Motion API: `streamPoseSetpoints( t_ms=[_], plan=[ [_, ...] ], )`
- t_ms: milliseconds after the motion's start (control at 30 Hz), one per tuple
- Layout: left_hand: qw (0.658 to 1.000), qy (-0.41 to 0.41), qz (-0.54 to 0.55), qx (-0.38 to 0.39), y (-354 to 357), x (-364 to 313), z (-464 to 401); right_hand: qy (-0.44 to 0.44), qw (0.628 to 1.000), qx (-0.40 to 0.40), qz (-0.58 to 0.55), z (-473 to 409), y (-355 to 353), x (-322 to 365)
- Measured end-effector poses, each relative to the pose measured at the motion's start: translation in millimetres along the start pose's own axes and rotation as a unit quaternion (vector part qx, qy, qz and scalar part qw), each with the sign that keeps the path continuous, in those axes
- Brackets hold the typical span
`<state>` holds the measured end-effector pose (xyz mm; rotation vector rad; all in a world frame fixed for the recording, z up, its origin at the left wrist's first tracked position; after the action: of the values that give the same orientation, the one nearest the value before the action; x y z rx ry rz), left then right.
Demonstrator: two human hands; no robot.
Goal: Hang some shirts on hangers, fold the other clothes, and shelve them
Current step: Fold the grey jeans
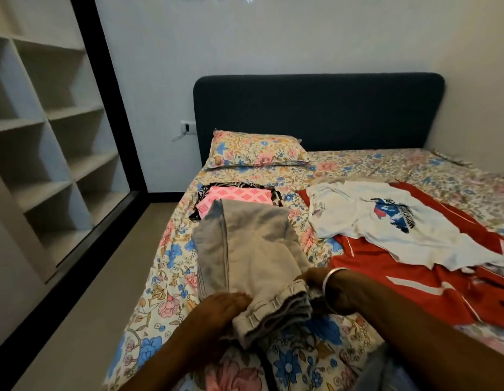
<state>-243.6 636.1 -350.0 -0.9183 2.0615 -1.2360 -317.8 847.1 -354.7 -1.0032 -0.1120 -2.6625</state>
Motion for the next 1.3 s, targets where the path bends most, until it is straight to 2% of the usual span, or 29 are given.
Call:
streamPoseSetpoints(
  t_ms=[133,200,233,267,333,367,400,433,500,567,633,667,700,733,800,867,933,967,1000,1033,1067,1167,1200,1233,1300],
  plan=[
    [0.989,0.013,0.061,-0.135,-60,-7,3,-0.045,0.999,0.03,0.004,16,1,8],
    [0.983,0.029,0.093,-0.155,-90,-19,5,-0.079,0.993,0.065,0.065,30,-2,15],
    [0.984,0.036,0.109,-0.134,-95,-22,5,-0.097,0.986,0.069,0.119,35,-6,18],
    [0.989,0.045,0.12,-0.076,-88,-26,7,-0.104,0.975,0.062,0.186,34,-13,16],
    [0.989,0.065,0.083,0.104,-46,-32,16,-0.09,0.93,0.035,0.354,23,-25,6],
    [0.979,0.072,0.054,0.183,-23,-32,24,-0.08,0.891,0.018,0.446,18,-29,1],
    [0.968,0.072,0.028,0.237,-6,-27,31,-0.088,0.832,-0.008,0.548,12,-32,0],
    [0.962,0.07,0.008,0.264,4,-22,36,-0.11,0.752,-0.039,0.648,7,-31,2],
    [0.958,0.089,-0.059,0.267,7,-12,38,-0.193,0.605,-0.071,0.769,4,-11,5],
    [0.955,0.137,-0.13,0.23,3,-14,36,-0.317,0.483,-0.034,0.816,7,30,-2],
    [0.952,0.18,-0.155,0.193,5,-23,38,-0.424,0.41,0.031,0.807,17,63,-13],
    [0.951,0.194,-0.156,0.184,8,-27,39,-0.441,0.399,0.058,0.802,20,69,-15],
    [0.952,0.202,-0.147,0.178,11,-28,40,-0.442,0.409,0.074,0.795,23,70,-14],
    [0.956,0.197,-0.123,0.178,13,-27,40,-0.426,0.438,0.083,0.788,23,63,-12],
    [0.97,0.157,-0.03,0.183,10,-21,39,-0.397,0.515,0.094,0.754,23,47,-9],
    [0.984,0.085,0.084,0.129,-6,-10,34,-0.42,0.6,0.111,0.672,26,42,1],
    [0.973,-0.012,0.222,0.055,-26,3,31,-0.428,0.694,0.124,0.565,30,40,14],
    [0.956,-0.059,0.288,0.023,-34,9,30,-0.414,0.719,0.126,0.544,28,36,16],
    [0.937,-0.102,0.334,0.002,-39,16,30,-0.4,0.72,0.123,0.553,26,34,14],
    [0.921,-0.139,0.364,-0.008,-39,21,31,-0.397,0.694,0.116,0.59,24,34,11],
    [0.912,-0.164,0.376,-0.003,-38,24,33,-0.385,0.653,0.105,0.643,20,35,4],
    [0.917,-0.178,0.352,0.057,-26,21,39,-0.287,0.528,0.076,0.796,-1,34,-24],
    [0.916,-0.185,0.351,0.063,-24,22,41,-0.303,0.506,0.067,0.805,-5,38,-24],
    [0.912,-0.193,0.357,0.055,-26,22,41,-0.353,0.503,0.057,0.787,-1,45,-18],
    [0.9,-0.215,0.38,0.02,-31,25,41,-0.421,0.562,0.037,0.71,6,46,-5]
  ],
)
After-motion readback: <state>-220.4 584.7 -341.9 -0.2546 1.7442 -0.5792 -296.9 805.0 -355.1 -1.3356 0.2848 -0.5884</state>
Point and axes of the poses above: each hand's wrist, its own z-axis away from the middle knuckle, its own y-axis out of the palm, x = y × z, the point moved 9 cm from there along -z, towards the middle knuckle, and after that the axes turned 6 degrees about -z, right-handed, at the moved point
